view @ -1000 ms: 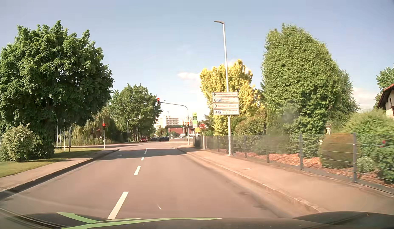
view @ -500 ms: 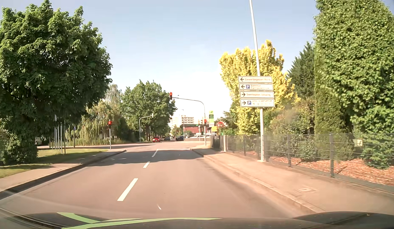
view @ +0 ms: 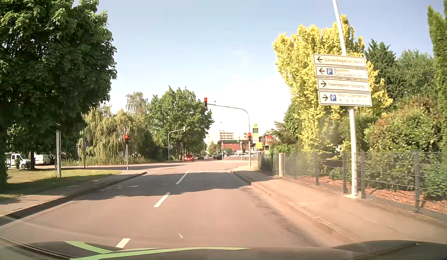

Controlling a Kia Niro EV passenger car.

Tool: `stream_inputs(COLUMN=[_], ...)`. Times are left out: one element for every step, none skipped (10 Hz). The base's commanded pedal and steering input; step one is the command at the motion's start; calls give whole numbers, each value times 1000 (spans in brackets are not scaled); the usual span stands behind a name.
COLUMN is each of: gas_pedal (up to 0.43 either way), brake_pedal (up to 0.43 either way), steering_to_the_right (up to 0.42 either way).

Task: Follow the waypoints while adhering to traffic rules and regulations

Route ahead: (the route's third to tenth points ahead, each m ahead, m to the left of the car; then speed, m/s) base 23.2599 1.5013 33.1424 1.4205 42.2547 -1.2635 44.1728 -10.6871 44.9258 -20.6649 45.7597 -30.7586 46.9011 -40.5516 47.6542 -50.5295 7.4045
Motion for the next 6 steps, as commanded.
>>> stream_inputs(gas_pedal=[0, 0, 0, 0, 0, 0], brake_pedal=[85, 91, 98, 104, 110, 116], steering_to_the_right=[-38, -36, -36, -32, -24, -20])
